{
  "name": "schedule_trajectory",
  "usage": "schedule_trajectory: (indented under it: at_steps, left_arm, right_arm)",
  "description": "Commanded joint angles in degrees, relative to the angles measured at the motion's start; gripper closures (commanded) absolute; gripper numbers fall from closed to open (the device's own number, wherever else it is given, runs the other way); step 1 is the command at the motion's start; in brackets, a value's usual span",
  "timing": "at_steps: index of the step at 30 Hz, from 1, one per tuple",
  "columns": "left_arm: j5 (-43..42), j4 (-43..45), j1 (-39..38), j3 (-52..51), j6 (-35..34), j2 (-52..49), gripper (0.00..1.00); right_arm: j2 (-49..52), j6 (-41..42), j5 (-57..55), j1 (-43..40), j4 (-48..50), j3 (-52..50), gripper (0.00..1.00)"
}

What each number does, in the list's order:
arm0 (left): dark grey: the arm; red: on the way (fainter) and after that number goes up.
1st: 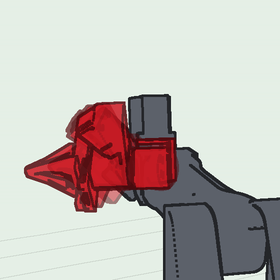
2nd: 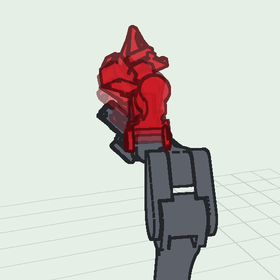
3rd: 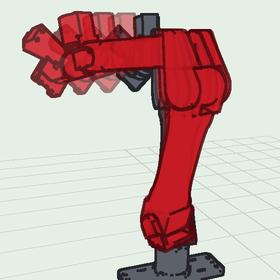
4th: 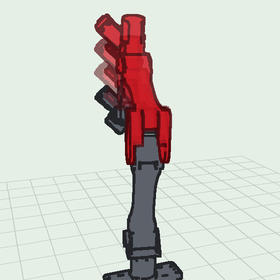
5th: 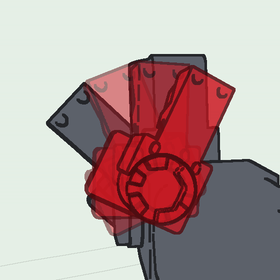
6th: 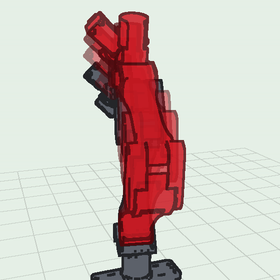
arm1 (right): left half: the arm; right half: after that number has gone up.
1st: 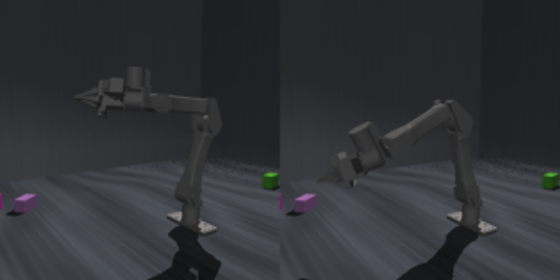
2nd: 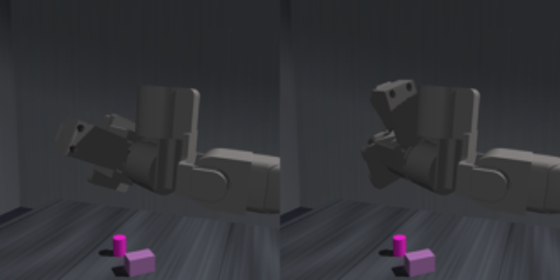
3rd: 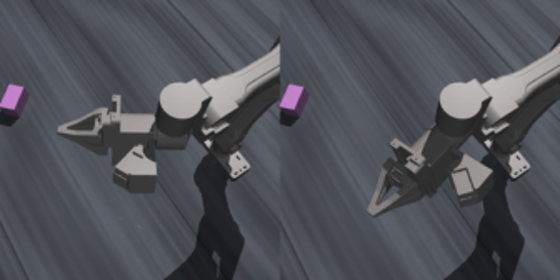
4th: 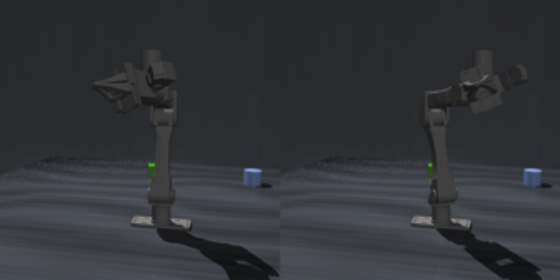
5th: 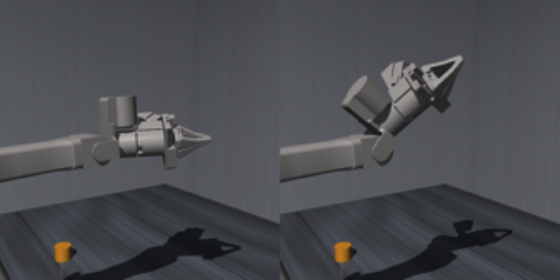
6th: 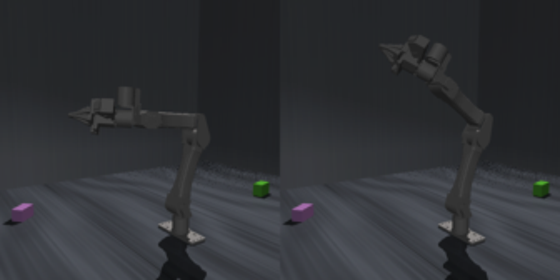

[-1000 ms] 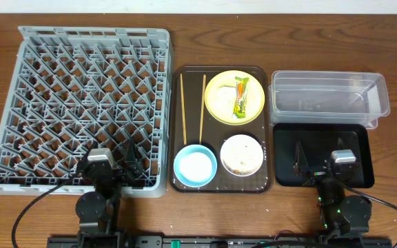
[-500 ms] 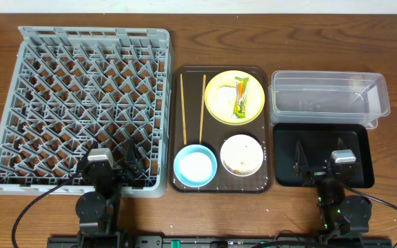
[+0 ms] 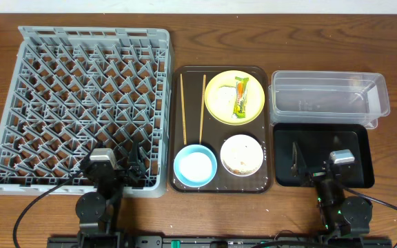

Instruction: Sort waste into correct bins and load items into the dishwasher

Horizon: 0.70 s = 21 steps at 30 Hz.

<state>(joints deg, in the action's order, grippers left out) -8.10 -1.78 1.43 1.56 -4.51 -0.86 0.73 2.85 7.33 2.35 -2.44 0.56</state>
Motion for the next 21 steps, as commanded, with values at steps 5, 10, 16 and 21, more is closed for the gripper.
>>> schedule_trajectory:
  at_steps: [5,10,16,21]
  left_arm:
    - [-7.9,-0.4,-0.1,2.1,-1.0,0.2,0.08]
    - [-12.3,-4.5,-0.1,12.0,-3.3,-4.0,0.08]
    - [-12.5,-18.3,-0.1,29.3,-3.3,-20.2,0.08]
    - [-14.5,-36.2,-0.1,48.8,-3.3,-38.2,0.08]
  right_arm:
    - [-0.2,7.1,11.9,-0.6,0.8,0.9,0.01]
    - [3.9,13.9,15.4,-0.6,-3.0,8.7,0.01]
    - [19.7,13.2,18.9,-0.6,-11.4,24.9,0.01]
    - [38.2,11.2,20.6,-0.5,-25.4,43.5,0.01]
